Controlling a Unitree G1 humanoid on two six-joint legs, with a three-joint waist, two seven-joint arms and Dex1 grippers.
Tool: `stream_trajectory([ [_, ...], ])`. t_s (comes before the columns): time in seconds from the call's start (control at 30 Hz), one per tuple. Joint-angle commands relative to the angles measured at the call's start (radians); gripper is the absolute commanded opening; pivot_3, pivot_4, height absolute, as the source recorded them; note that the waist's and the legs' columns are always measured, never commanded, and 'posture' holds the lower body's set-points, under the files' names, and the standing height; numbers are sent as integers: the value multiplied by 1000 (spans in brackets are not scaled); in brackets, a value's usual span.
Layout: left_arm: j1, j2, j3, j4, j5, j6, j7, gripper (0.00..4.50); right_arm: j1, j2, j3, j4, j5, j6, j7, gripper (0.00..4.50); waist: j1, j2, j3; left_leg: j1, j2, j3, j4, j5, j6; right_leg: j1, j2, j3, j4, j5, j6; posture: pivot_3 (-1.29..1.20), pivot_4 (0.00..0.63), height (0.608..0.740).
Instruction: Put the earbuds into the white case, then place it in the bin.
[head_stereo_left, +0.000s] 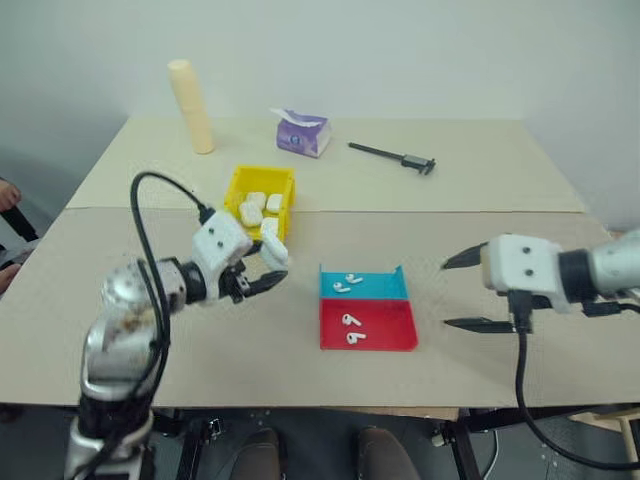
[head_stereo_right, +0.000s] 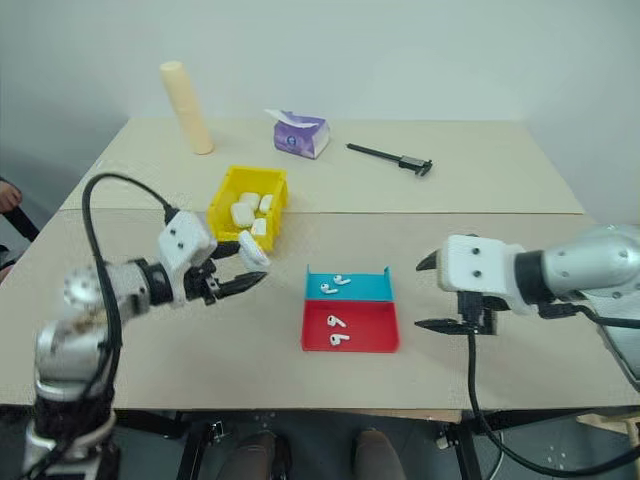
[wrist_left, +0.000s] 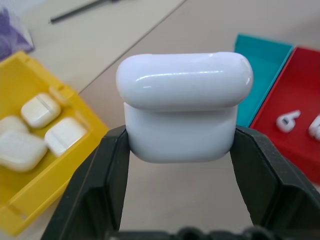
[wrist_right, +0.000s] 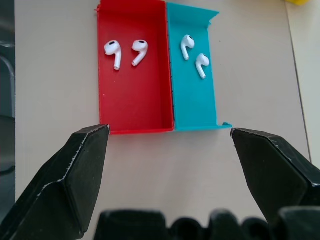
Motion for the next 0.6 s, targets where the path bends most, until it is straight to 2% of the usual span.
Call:
stream_trajectory([
  [0.03,94,-68,31,-22,-68,-277,67,2746,-113,-26,115,-59,-51,49,43,4500,0,1,0,0,0,0,0,0,0,-1,0,1,0,0,0,0,150,740],
  [0.2,238,-91,-7,69,-116,-552,56,2746,-292,37,344,-89,-133,130,113,4500,-1,2,-2,1,0,1,0,0,0,0,-1,1,0,0,0,0,150,740],
  [0.37,317,-72,-46,154,-168,-724,12,2746,-402,135,501,-79,-230,203,119,4500,0,3,-2,0,0,1,0,0,1,-1,-1,0,0,0,0,0,150,740],
  [0.47,341,-55,-73,229,-130,-841,20,2746,-440,189,560,-84,-258,249,116,4500,0,3,-2,0,0,1,0,-1,1,-2,-1,0,0,0,-1,0,150,740],
  [0.57,357,-43,-89,301,-119,-941,28,2746,-465,235,604,-87,-286,272,107,3930,0,3,-2,0,0,1,0,-1,1,-2,-1,0,0,0,-1,0,150,740],
  [0.6,363,-45,-90,311,-141,-949,29,2746,-475,251,618,-85,-299,281,100,3606,-1,3,-2,0,0,2,0,-1,1,-2,-1,0,0,0,-1,0,150,740],
])
